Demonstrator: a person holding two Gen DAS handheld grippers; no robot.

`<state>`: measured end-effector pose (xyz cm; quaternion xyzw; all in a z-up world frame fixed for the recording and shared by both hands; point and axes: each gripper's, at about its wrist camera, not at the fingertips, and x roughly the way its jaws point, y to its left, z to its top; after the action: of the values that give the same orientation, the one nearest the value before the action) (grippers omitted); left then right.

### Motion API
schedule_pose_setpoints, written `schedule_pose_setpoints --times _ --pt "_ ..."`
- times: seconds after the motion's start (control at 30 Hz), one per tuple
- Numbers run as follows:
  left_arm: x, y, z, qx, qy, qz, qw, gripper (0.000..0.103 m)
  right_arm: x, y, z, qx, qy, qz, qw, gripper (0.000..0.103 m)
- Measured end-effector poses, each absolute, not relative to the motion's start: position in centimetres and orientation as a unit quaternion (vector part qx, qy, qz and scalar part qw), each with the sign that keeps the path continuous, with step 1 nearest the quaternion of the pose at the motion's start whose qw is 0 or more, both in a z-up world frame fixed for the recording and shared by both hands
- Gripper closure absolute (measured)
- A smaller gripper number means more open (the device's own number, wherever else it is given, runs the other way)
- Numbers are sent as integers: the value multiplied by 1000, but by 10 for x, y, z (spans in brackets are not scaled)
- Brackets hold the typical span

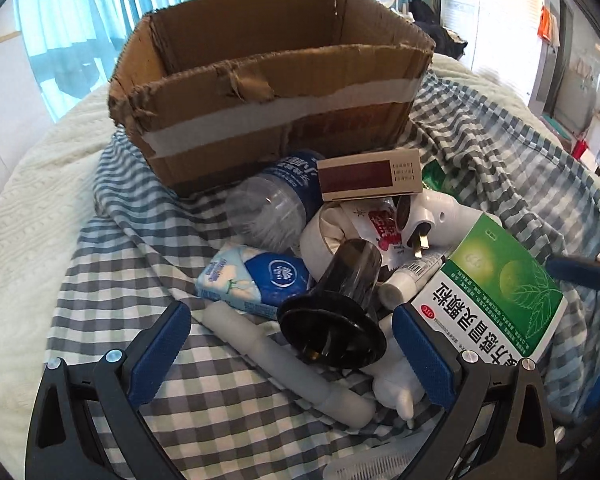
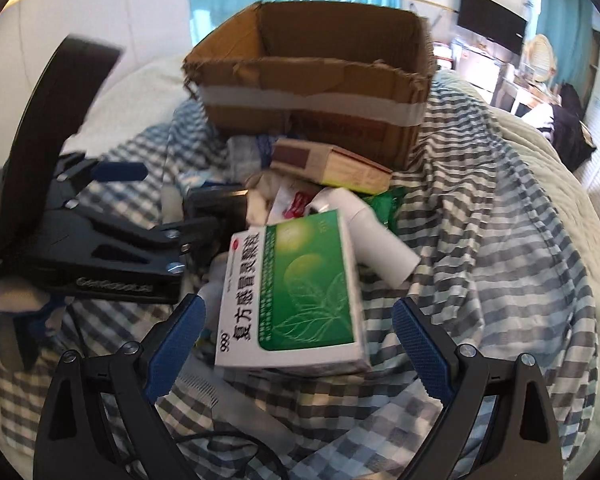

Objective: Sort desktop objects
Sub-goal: 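Grasp the black cup with the left gripper while the right grasps the green medicine box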

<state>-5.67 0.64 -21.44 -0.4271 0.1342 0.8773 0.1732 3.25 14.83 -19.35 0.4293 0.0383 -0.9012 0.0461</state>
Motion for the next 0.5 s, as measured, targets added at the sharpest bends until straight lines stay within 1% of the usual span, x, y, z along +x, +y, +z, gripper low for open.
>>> schedule_pose_setpoints --times 0.1,0.13,0.17,0.23,0.3,0.33,0.37,0.43,0.47,0.5 --pt "-62 8 -220 -431 132 876 174 1 30 146 -205 444 39 -894 54 8" --pt "-63 8 -223 -433 132 875 174 4 28 144 -210 447 43 -892 54 8" --pt "-65 9 -226 -435 131 873 174 9 27 144 -213 449 45 -891 52 8" --pt "-67 8 -230 -435 134 874 173 11 25 144 -222 458 49 -887 45 8" --pt "-64 10 -230 -426 134 876 180 21 25 144 -227 458 52 -886 41 8" --pt "-63 10 -229 -424 133 877 186 31 24 145 -229 457 56 -887 37 8" --pt "-63 11 -228 -426 126 874 196 46 25 144 -231 457 63 -887 32 8" --pt "-62 12 -228 -430 116 872 204 46 26 145 -235 460 69 -885 29 9" --pt "-61 12 -228 -430 119 872 202 46 27 145 -234 458 66 -886 33 16" --pt "-60 12 -228 -430 122 871 202 46 27 146 -233 456 63 -887 33 16"
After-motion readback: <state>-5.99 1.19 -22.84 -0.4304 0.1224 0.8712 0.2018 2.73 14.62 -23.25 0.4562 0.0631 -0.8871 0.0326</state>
